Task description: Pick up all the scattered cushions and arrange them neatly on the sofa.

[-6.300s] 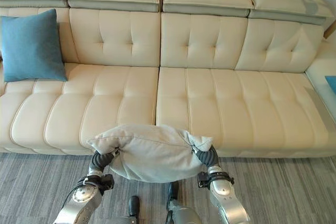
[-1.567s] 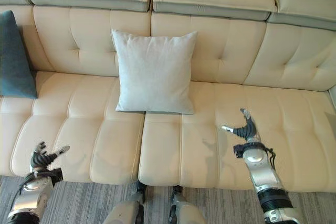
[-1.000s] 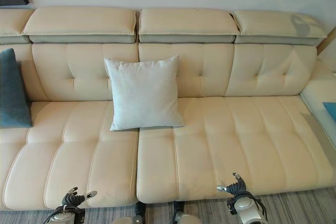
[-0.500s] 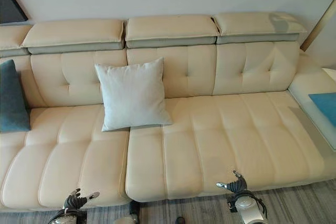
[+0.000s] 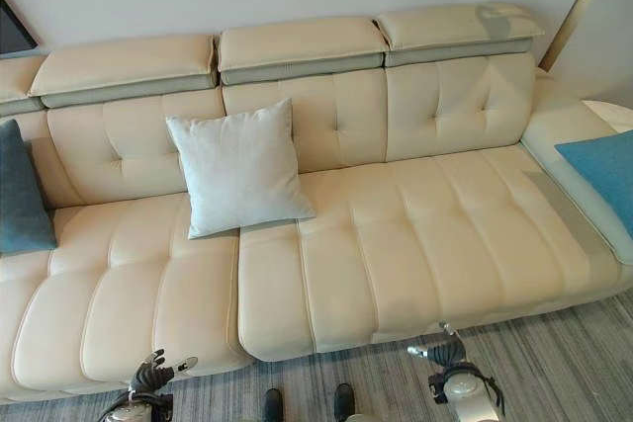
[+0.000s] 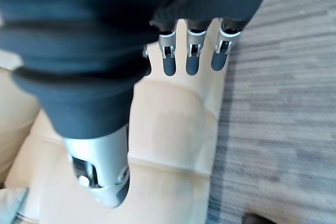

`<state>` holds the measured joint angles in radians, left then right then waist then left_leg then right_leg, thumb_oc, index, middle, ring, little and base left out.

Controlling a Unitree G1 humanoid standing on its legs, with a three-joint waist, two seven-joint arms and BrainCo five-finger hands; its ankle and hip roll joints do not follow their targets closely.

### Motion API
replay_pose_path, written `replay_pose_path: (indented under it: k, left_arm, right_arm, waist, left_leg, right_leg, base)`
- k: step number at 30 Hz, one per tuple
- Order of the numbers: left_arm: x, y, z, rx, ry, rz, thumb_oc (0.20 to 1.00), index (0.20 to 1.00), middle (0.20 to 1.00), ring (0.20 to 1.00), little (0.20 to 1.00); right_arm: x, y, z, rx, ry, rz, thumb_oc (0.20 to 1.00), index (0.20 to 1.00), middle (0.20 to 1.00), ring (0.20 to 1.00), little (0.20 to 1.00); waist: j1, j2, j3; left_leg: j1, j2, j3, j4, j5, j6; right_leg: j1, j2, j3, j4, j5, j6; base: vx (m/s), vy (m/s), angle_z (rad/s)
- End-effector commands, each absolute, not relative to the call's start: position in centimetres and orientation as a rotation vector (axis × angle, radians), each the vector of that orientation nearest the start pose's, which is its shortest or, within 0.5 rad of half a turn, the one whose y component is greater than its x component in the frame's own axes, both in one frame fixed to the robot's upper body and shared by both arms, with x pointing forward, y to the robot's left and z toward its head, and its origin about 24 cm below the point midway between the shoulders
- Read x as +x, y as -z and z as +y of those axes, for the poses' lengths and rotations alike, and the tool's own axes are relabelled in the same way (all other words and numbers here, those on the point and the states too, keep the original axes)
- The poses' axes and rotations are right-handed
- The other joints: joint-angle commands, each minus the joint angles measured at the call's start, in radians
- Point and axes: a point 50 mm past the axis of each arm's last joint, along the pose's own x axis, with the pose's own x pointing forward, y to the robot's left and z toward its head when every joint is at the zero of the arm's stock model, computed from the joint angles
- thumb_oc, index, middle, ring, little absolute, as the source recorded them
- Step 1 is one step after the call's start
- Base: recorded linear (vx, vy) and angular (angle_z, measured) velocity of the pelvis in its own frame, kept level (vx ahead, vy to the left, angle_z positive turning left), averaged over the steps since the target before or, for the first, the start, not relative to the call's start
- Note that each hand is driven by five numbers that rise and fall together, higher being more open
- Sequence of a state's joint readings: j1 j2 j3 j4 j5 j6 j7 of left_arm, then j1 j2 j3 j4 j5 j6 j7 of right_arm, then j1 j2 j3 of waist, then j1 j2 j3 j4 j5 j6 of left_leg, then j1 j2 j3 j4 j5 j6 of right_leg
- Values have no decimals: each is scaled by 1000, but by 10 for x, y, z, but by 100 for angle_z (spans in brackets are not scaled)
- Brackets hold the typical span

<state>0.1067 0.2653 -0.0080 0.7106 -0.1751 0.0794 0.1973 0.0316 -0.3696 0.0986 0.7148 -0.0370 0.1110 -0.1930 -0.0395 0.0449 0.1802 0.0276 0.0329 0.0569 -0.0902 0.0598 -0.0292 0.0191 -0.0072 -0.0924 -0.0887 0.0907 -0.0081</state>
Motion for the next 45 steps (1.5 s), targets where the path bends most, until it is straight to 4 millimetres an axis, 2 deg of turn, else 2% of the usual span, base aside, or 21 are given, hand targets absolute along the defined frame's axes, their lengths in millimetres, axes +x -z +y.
replay_pose_path:
  k: [1, 9, 10, 11, 14, 16, 20, 21, 24, 25, 27, 29, 30, 32, 35, 37, 40, 41, 42, 43, 45]
  left_arm:
    - [144, 113, 259, 263, -329, 871, 1000, 1000, 1000, 1000, 1000]
    - [157, 112, 251, 292, -290, 850, 1000, 1000, 1000, 1000, 1000]
    - [158, 111, 252, 300, -300, 846, 1000, 1000, 1000, 1000, 1000]
    - [161, 107, 255, 296, -314, 826, 1000, 1000, 1000, 1000, 1000]
    - [169, 101, 257, 306, -310, 793, 1000, 1000, 1000, 1000, 1000]
    - [176, 99, 254, 318, -293, 782, 1000, 1000, 1000, 1000, 1000]
    - [187, 97, 246, 348, -265, 764, 1000, 1000, 1000, 1000, 1000]
    - [189, 97, 244, 348, -258, 760, 1000, 1000, 1000, 1000, 1000]
    - [190, 96, 243, 339, -263, 751, 1000, 1000, 1000, 1000, 1000]
    - [186, 98, 243, 310, -287, 751, 1000, 1000, 1000, 1000, 1000]
    - [178, 101, 241, 276, -311, 761, 1000, 1000, 1000, 1000, 1000]
    - [175, 102, 241, 274, -310, 767, 1000, 1000, 1000, 1000, 1000]
    - [172, 103, 241, 275, -315, 775, 1000, 1000, 1000, 1000, 1000]
    - [167, 106, 241, 267, -325, 794, 1000, 1000, 1000, 1000, 1000]
    - [165, 109, 240, 279, -322, 816, 1000, 1000, 1000, 1000, 1000]
    - [165, 109, 243, 286, -332, 823, 1000, 1000, 1000, 1000, 1000]
    - [159, 111, 245, 275, -349, 832, 1000, 1000, 1000, 1000, 1000]
    - [155, 113, 248, 291, -349, 849, 1000, 1000, 1000, 1000, 1000]
    - [155, 112, 249, 289, -354, 844, 1000, 1000, 1000, 1000, 1000]
    - [155, 110, 252, 284, -361, 845, 1000, 1000, 1000, 1000, 1000]
    - [157, 109, 252, 285, -361, 835, 1000, 1000, 1000, 1000, 1000]
  right_arm:
    - [186, 89, -266, -476, 243, 749, 1000, 1000, 1000, 1000, 1000]
    - [192, 80, -274, -417, 325, 708, 1000, 1000, 1000, 1000, 1000]
    - [194, 79, -274, -411, 334, 701, 1000, 1000, 1000, 1000, 1000]
    - [190, 82, -274, -405, 345, 714, 1000, 1000, 1000, 1000, 1000]
    - [190, 84, -278, -415, 364, 736, 1000, 1000, 1000, 1000, 1000]
    - [188, 84, -281, -411, 378, 744, 1000, 1000, 1000, 1000, 1000]
    - [174, 88, -286, -366, 430, 769, 1000, 1000, 1000, 1000, 1000]
    - [170, 89, -288, -343, 447, 770, 1000, 1000, 1000, 1000, 1000]
    - [172, 88, -288, -353, 433, 761, 1000, 1000, 1000, 1000, 1000]
    - [178, 84, -287, -379, 406, 741, 1000, 1000, 1000, 1000, 1000]
    - [188, 78, -285, -407, 369, 710, 1000, 1000, 1000, 1000, 1000]
    - [188, 78, -284, -403, 363, 708, 1000, 1000, 1000, 1000, 1000]
    - [190, 77, -283, -409, 356, 700, 1000, 1000, 1000, 1000, 1000]
    - [192, 77, -282, -436, 337, 700, 1000, 1000, 1000, 1000, 1000]
    - [196, 75, -281, -444, 330, 685, 1000, 1000, 1000, 1000, 1000]
    - [198, 75, -279, -444, 321, 690, 1000, 1000, 1000, 1000, 1000]
    - [196, 78, -275, -444, 300, 700, 1000, 1000, 1000, 1000, 1000]
    - [191, 85, -269, -443, 271, 735, 1000, 1000, 1000, 1000, 1000]
    - [190, 87, -266, -432, 267, 737, 1000, 1000, 1000, 1000, 1000]
    - [186, 92, -263, -418, 260, 766, 1000, 1000, 1000, 1000, 1000]
    - [184, 95, -263, -409, 262, 784, 1000, 1000, 1000, 1000, 1000]
  waist:
    - [-16, -33, -57]
    - [-89, 7, -16]
    - [-86, 10, -7]
    - [-62, 14, 6]
    - [-53, 3, -4]
    - [-56, -2, -12]
    - [-89, -4, -24]
    - [-96, -13, -25]
    - [-67, -25, -6]
    - [-39, -27, 6]
    - [3, -26, 9]
    - [19, -40, 10]
    - [35, -42, 11]
    - [52, -26, 5]
    - [55, -12, 14]
    - [59, -6, 7]
    - [68, -14, -17]
    - [74, -52, -54]
    - [80, -63, -58]
    - [90, -83, -60]
    - [79, -86, -36]
  left_leg:
    - [39, -51, 2, 3, -74, -2]
    - [59, -47, 249, 3, -135, 47]
    - [63, -41, 294, 3, -142, 48]
    - [85, -27, 365, 3, -160, 33]
    - [117, -20, 491, 3, -166, 24]
    - [127, -18, 528, 3, -172, 22]
    - [147, 1, 546, 35, -179, 4]
    - [127, 63, 567, 201, -185, -30]
    - [59, 154, 495, 483, -100, -72]
    - [11, 143, 377, 578, -85, -65]
    - [-66, 36, 187, 550, -125, -23]
    - [-129, -17, 89, 508, -144, 14]
    - [-175, -88, -36, 379, -155, 22]
    - [-194, -119, -151, 163, -32, -2]
    - [-244, -118, -155, 3, 36, -36]
    - [-262, -112, -78, 3, 54, -42]
    - [-228, -110, -65, 3, 68, -18]
    - [-182, -126, -25, 10, 45, 29]
    - [-174, -130, -6, 21, 24, 44]
    - [-125, -149, 6, 12, -27, 79]
    - [-75, -174, 2, 16, -67, 108]
  right_leg:
    - [60, 8, -46, 32, -174, 71]
    - [-86, -15, 107, 168, -140, 129]
    - [-104, -32, 64, 183, -132, 136]
    - [-104, -98, -174, 191, -131, 139]
    - [-111, -128, -410, 149, -87, 146]
    - [-111, -133, -464, 119, -63, 154]
    - [-95, -114, -427, 79, -76, 152]
    - [-55, -89, -403, 58, -111, 125]
    - [16, -39, -354, 23, -152, 76]
    - [45, -17, -305, 5, -170, 56]
    - [65, -8, -206, 2, -172, 54]
    - [64, -17, -167, 10, -172, 48]
    - [75, -14, -126, 29, -193, 47]
    - [95, 15, -84, 37, -214, 42]
    - [127, 41, -64, 38, -240, 38]
    - [181, 52, -31, 22, -258, 41]
    - [223, 37, -16, 18, -279, 51]
    - [210, -24, -9, 152, -276, 96]
    - [190, -40, -1, 209, -237, 115]
    - [79, -70, -1, 459, -116, 175]
    - [25, -120, -24, 647, 43, 199]
  base:
    - [-30, 116, -8]
    - [-82, 163, -109]
    - [-61, -8, -276]
    - [-22, -57, -332]
    - [111, -143, -242]
    - [176, -204, -158]
    - [249, -280, -51]
    - [323, -425, -18]
    - [347, -451, -88]
    - [300, -284, -141]
    - [298, -146, -153]
    - [273, -87, -210]
    - [364, -55, -128]
    - [443, -16, -27]
    - [410, 13, -98]
    - [581, 115, -19]
    - [639, 170, -55]
    - [937, 273, -135]
    - [1327, 392, -145]
    - [679, 226, -158]
    - [591, 269, -54]
